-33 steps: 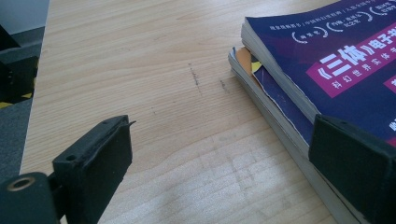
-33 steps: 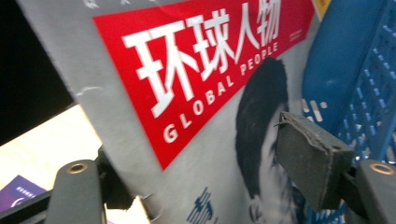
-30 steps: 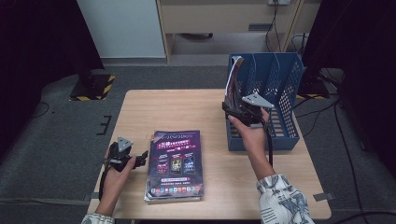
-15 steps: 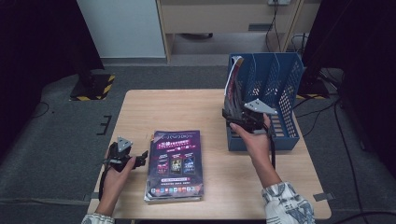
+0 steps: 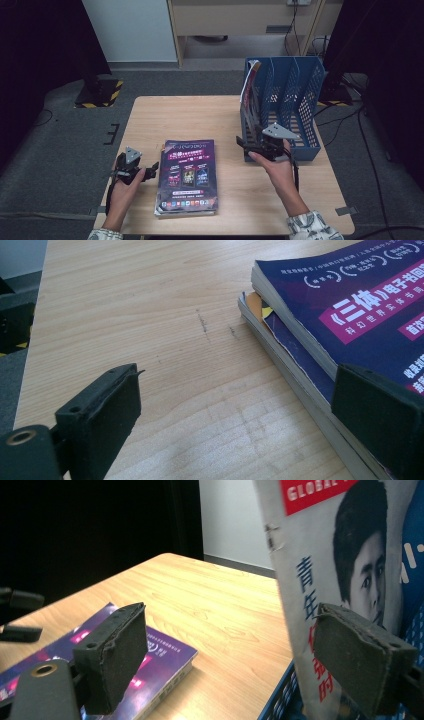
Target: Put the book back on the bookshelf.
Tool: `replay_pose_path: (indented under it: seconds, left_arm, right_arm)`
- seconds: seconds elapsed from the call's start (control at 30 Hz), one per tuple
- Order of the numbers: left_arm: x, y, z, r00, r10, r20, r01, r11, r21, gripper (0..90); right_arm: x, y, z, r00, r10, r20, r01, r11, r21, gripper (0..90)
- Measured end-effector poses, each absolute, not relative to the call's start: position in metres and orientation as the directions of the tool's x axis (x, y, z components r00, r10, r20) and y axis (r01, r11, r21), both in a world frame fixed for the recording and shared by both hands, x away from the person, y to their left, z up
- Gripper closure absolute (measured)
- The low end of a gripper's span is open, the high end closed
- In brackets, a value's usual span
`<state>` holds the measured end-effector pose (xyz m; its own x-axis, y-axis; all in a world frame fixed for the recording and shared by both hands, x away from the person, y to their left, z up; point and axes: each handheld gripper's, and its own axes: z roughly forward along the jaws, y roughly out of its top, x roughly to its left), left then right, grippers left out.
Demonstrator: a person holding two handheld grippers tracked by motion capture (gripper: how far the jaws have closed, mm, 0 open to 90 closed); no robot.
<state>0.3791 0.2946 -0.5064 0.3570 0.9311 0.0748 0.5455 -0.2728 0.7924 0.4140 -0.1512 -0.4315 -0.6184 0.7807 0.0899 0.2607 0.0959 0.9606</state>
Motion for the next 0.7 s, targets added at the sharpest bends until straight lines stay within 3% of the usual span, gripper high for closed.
replay_pose_path:
  seconds: [0.4,0.5,0.7]
  left_arm:
    - [0.372,0.293,-0.498,0.384,0.922,0.053,0.516,-0.262,0.815,12.1]
    - [0.367,0.292,-0.493,0.402,0.914,0.049,0.504,-0.266,0.822,19.3]
    - [0.364,0.285,-0.49,0.444,0.896,0.019,0.503,-0.267,0.822,25.4]
  right_arm:
    - [0.387,-0.133,-0.45,-0.695,0.713,0.093,0.281,0.151,0.948,20.2]
    - [0.384,-0.122,-0.453,-0.718,0.689,0.098,0.284,0.161,0.945,19.7]
    - [0.381,-0.111,-0.458,-0.739,0.668,0.092,0.294,0.196,0.936,16.0]
